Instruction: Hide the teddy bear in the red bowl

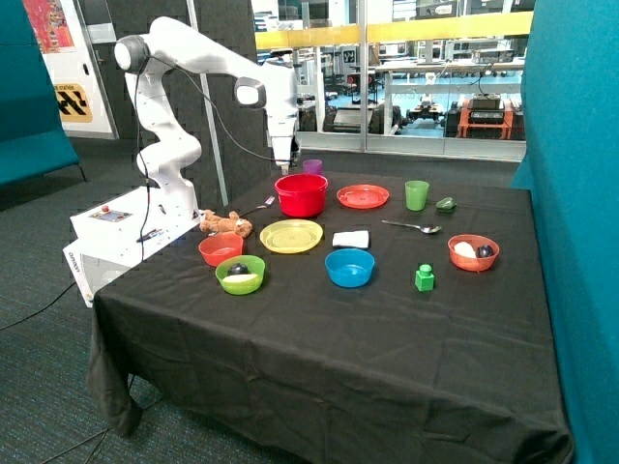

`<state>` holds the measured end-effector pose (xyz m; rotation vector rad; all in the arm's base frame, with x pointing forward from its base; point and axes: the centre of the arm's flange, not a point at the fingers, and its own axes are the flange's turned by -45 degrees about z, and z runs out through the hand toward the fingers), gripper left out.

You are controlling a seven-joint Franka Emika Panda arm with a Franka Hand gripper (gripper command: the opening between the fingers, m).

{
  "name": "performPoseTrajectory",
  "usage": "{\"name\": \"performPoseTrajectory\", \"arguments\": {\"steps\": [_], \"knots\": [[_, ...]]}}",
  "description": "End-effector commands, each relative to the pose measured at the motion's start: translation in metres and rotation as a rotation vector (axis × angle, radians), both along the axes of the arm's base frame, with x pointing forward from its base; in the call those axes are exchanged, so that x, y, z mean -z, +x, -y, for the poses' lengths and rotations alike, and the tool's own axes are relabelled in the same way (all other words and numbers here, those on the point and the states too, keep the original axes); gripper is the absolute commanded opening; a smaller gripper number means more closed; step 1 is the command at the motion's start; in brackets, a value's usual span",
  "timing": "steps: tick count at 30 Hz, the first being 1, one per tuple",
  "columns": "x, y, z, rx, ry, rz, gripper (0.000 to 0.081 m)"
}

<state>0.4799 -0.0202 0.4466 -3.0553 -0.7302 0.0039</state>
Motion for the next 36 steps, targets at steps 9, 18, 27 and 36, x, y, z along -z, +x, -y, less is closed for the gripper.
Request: {"name": "performPoseTrajectory", "arguments": {"steps": [9, 18, 27, 36], "knots": [[0.033, -0.041, 0.046, -0.030, 0.0003, 0.0024, 0.0751], [0.064, -0.083, 0.071, 0.001, 0.0003, 0.0025, 0.0752], [0.076, -0.096, 0.086, 0.033, 0.0003, 0.0025, 0.0734], [0.095, -0.122, 0.106, 0.100, 0.0002, 0.0025, 0.0752]]}}
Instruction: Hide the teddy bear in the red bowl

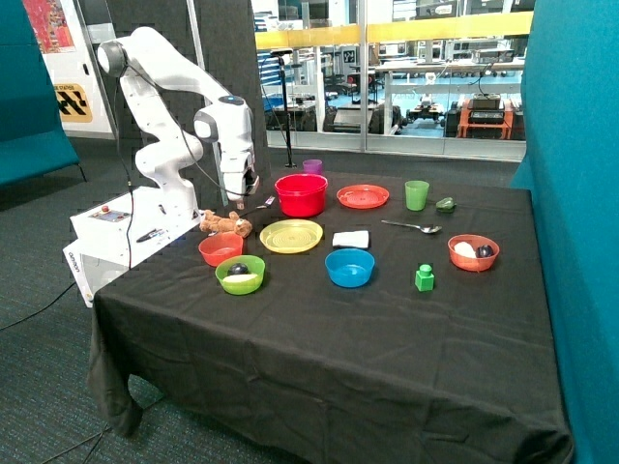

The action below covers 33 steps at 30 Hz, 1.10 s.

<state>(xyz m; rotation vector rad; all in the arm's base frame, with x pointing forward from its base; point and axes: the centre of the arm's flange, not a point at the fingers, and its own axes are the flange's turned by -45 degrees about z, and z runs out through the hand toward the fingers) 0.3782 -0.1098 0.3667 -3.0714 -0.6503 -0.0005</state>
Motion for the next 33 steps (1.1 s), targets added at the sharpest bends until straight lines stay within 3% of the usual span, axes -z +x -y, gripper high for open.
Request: {"name": "performPoseTrajectory", "arguments": {"steps": [1, 17, 33], "knots": [[0.017, -0.022, 0.017, 0.051, -0.0021, 0.0001, 0.0752], [0.032, -0.043, 0.039, 0.103, -0.0021, 0.0000, 0.0755], [0.058, -0.056, 0.032, 0.078, -0.0021, 0.0001, 0.0749]]}}
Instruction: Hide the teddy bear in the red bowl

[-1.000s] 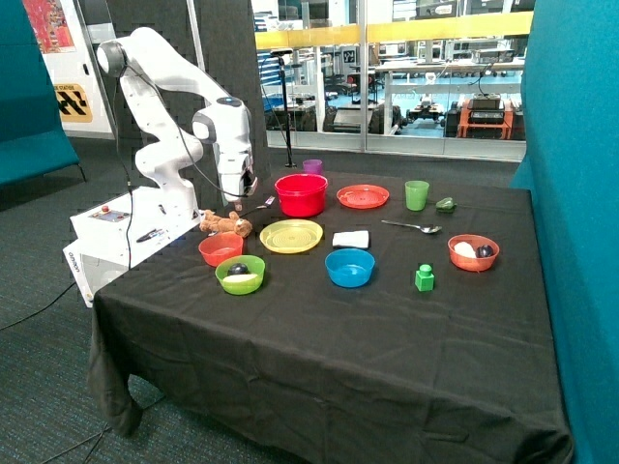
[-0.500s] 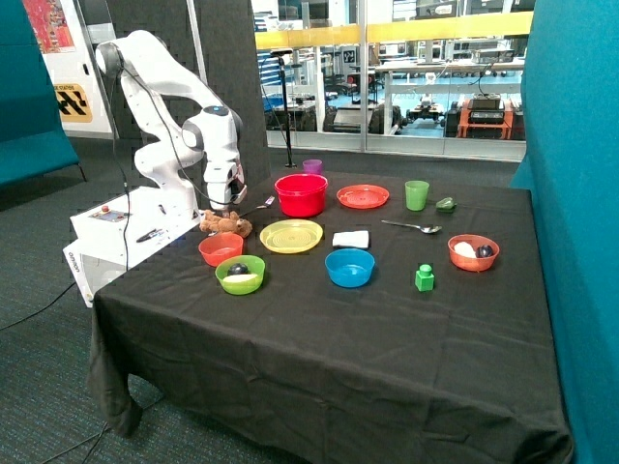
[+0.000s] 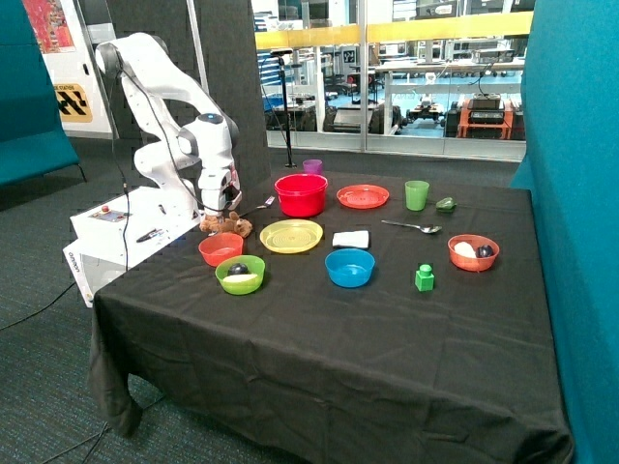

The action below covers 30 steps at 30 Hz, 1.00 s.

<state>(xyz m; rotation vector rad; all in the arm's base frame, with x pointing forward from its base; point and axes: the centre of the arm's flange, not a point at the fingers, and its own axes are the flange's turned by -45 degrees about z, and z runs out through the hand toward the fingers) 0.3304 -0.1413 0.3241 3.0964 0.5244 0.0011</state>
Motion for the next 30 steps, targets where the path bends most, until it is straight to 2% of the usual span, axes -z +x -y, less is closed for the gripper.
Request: {"name": "performPoseTrajectory", "arguments": {"steps": [1, 15, 30], "knots": [[0.017, -0.008, 0.001, -0.004, 0.0010, -0.0009, 0.0749], [0.036, -0.016, 0.006, 0.015, 0.0010, -0.0009, 0.0739], [0.037, -0.010, -0.003, 0.007, 0.0010, -0.0009, 0.0725]]}}
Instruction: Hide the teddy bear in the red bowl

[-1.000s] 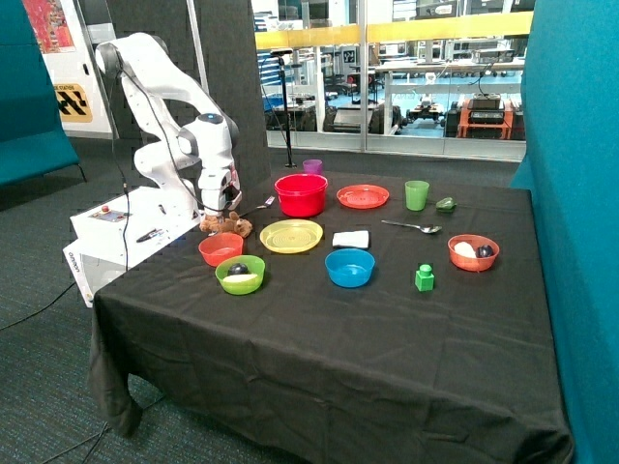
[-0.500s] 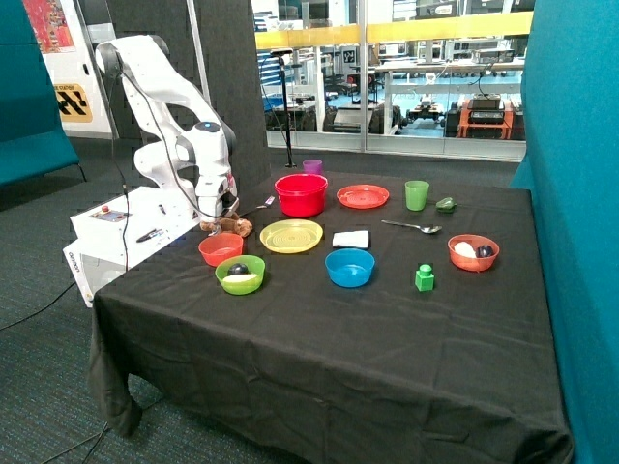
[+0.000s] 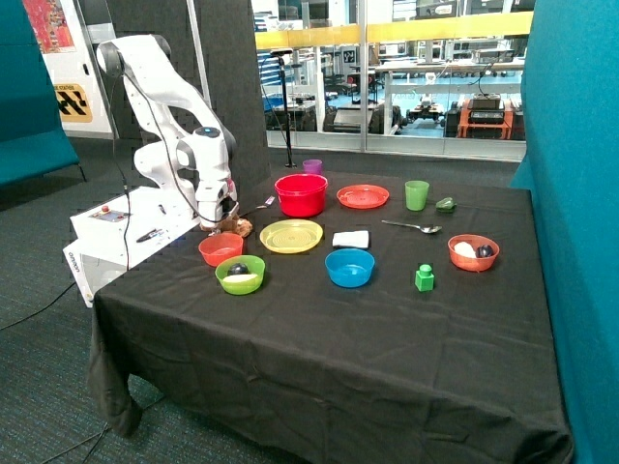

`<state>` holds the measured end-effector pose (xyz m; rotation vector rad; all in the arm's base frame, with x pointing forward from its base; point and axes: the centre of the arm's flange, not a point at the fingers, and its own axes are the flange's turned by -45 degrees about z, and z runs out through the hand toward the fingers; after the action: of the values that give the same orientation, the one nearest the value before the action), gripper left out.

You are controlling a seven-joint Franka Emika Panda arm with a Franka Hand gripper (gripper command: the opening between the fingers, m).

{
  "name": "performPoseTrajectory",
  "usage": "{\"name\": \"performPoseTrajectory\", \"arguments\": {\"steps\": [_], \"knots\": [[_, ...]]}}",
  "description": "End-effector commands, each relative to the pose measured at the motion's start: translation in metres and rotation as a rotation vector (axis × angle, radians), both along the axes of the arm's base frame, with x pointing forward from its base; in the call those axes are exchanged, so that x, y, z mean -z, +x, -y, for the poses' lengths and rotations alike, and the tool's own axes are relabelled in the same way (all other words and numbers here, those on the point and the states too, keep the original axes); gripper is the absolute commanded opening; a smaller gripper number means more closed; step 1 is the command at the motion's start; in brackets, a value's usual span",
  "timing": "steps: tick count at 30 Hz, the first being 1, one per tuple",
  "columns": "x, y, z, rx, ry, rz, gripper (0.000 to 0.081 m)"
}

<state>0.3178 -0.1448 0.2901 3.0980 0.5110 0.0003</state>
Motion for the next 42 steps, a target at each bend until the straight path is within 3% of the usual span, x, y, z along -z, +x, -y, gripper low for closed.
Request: {"name": "performPoseTrajectory", "arguments": {"steps": [1, 14, 17, 19, 21, 22, 24, 42], "knots": [[0.003, 0.004, -0.007, -0.003, 0.0017, -0.0005, 0.0723], [0.014, -0.003, -0.010, 0.012, 0.0017, -0.0004, 0.0708], [0.015, -0.003, -0.006, 0.020, 0.0017, -0.0004, 0.0665], [0.013, -0.001, -0.005, 0.030, 0.0017, -0.0004, 0.0518], [0.010, 0.003, -0.003, 0.045, 0.0017, -0.0004, 0.0182], [0.009, 0.004, -0.002, 0.045, 0.0017, -0.0004, 0.0091], [0.007, 0.007, -0.001, 0.051, 0.0017, -0.0004, 0.0023], [0.011, 0.003, 0.000, 0.049, 0.0017, -0.0004, 0.0000]]}}
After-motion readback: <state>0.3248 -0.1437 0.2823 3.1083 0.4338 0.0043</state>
